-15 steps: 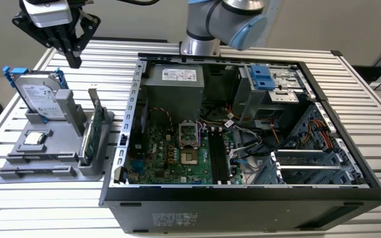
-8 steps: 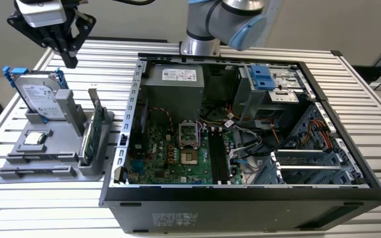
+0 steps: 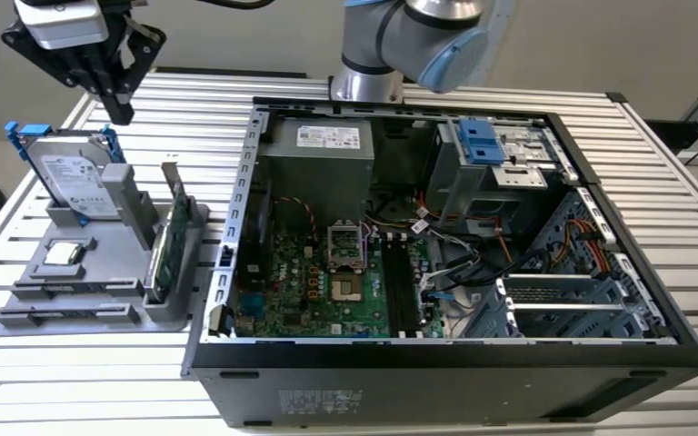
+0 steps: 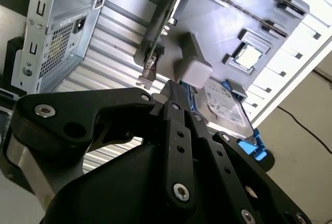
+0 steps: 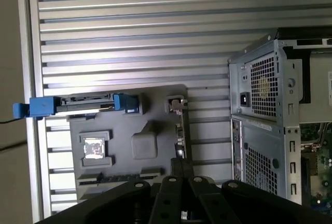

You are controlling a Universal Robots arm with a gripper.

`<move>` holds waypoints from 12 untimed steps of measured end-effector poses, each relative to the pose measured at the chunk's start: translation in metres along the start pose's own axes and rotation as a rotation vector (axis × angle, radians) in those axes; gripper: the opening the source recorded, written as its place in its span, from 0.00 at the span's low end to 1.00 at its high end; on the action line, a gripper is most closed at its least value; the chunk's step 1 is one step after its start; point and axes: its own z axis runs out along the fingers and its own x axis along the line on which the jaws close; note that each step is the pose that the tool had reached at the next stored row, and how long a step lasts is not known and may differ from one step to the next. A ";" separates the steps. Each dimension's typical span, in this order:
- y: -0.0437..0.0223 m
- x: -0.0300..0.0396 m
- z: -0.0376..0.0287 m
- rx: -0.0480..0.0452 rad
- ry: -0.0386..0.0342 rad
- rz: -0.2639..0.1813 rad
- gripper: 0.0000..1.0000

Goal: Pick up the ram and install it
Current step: 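Reach for the ram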

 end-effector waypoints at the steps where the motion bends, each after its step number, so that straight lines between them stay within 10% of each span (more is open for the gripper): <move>1: -0.0001 0.0011 0.0000 0.0000 0.0001 0.000 0.00; 12: -0.0008 0.0122 -0.0001 0.0000 0.0012 0.000 0.00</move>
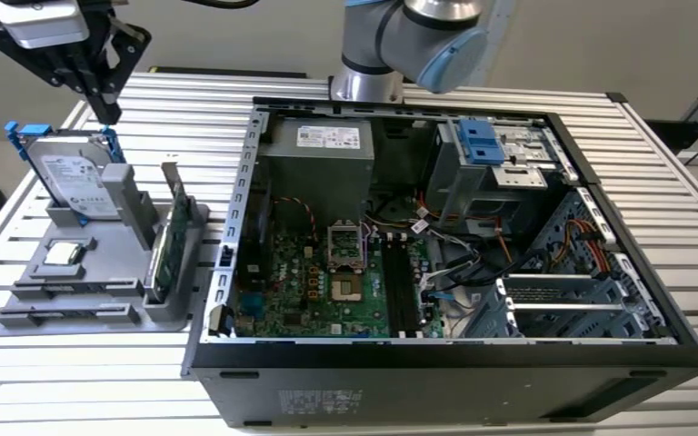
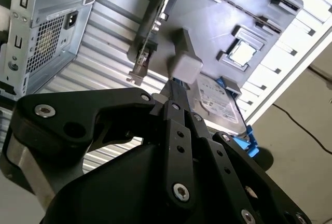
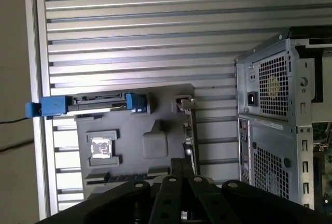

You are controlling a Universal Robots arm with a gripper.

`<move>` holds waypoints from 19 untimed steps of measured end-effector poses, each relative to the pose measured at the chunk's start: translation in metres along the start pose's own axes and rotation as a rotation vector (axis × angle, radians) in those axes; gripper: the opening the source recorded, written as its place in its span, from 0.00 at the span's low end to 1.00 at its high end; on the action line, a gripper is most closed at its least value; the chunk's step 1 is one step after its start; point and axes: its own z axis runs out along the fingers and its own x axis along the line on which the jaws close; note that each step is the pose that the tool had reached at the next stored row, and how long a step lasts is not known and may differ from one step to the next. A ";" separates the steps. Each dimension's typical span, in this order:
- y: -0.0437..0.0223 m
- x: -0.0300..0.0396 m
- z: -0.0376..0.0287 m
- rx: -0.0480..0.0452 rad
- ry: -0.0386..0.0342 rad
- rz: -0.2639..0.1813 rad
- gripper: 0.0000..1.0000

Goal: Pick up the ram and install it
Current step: 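Reach for the ram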

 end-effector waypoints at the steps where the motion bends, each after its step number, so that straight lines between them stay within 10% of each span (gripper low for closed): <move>1: -0.0001 0.0010 0.0000 0.0000 0.0001 0.000 0.00; 19: -0.0013 0.0192 -0.0003 0.0002 0.0018 0.000 0.00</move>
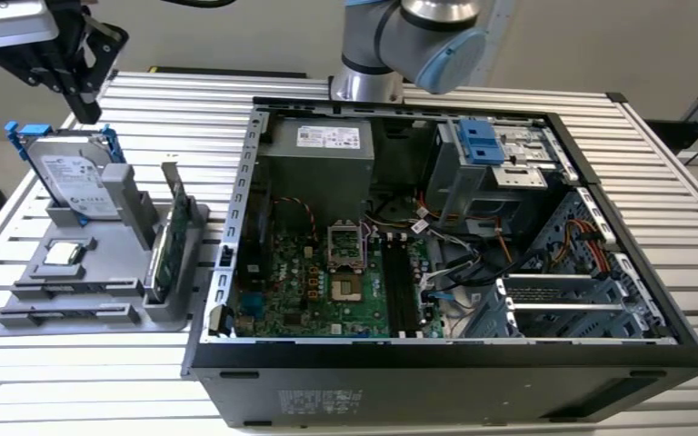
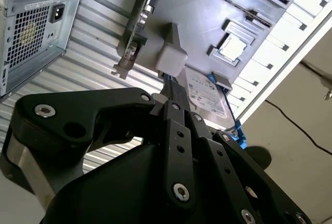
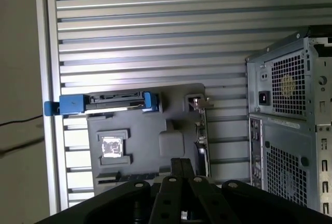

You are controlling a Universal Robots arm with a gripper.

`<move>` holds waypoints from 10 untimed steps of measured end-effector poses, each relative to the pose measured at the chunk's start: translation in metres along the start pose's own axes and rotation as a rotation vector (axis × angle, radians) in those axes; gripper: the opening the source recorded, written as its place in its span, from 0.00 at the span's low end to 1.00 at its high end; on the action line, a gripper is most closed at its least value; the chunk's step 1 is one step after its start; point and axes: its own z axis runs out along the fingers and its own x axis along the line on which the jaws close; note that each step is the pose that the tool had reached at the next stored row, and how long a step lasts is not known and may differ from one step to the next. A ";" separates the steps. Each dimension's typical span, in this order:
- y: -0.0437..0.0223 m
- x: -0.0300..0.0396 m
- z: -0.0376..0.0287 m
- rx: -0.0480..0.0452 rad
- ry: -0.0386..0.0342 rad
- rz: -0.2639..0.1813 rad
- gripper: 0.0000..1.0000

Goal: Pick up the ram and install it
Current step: 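Reach for the ram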

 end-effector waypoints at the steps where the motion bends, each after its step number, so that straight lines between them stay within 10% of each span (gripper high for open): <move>1: -0.0001 0.0011 0.0000 0.0000 0.0001 0.000 0.00; 10: -0.0007 0.0107 -0.0001 0.0000 0.0007 0.000 0.00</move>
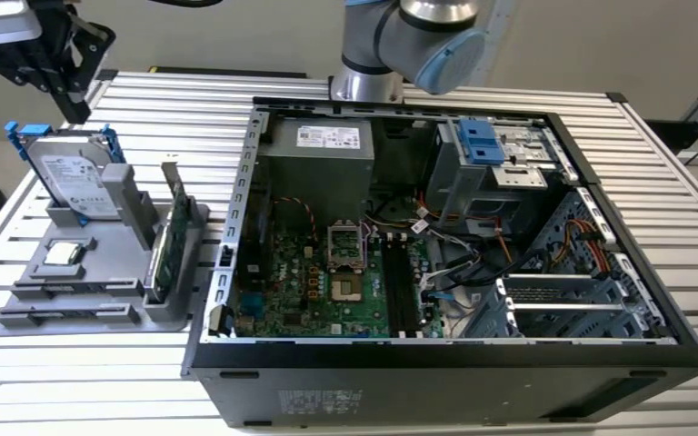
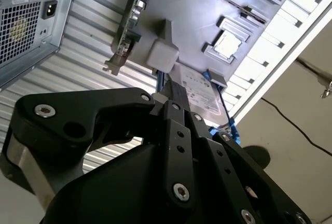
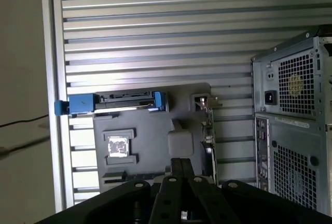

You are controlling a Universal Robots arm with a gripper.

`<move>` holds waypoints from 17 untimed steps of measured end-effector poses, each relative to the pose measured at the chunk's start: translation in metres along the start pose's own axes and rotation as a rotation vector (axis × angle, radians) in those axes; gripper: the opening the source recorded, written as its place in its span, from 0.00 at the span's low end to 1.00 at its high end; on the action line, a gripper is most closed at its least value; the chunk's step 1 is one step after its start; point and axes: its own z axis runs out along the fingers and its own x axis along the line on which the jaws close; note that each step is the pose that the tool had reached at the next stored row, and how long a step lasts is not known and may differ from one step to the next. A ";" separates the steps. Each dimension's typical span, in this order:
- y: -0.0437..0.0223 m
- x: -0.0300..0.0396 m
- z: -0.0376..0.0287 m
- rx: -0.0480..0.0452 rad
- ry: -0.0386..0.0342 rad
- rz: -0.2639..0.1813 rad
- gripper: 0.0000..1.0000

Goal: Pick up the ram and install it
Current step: 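Reach for the ram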

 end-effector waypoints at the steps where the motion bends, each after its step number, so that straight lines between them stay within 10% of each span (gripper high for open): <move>1: -0.0001 0.0011 0.0000 0.0000 0.0000 0.000 0.00; 17: -0.0013 0.0178 -0.0002 0.0001 0.0017 0.000 0.00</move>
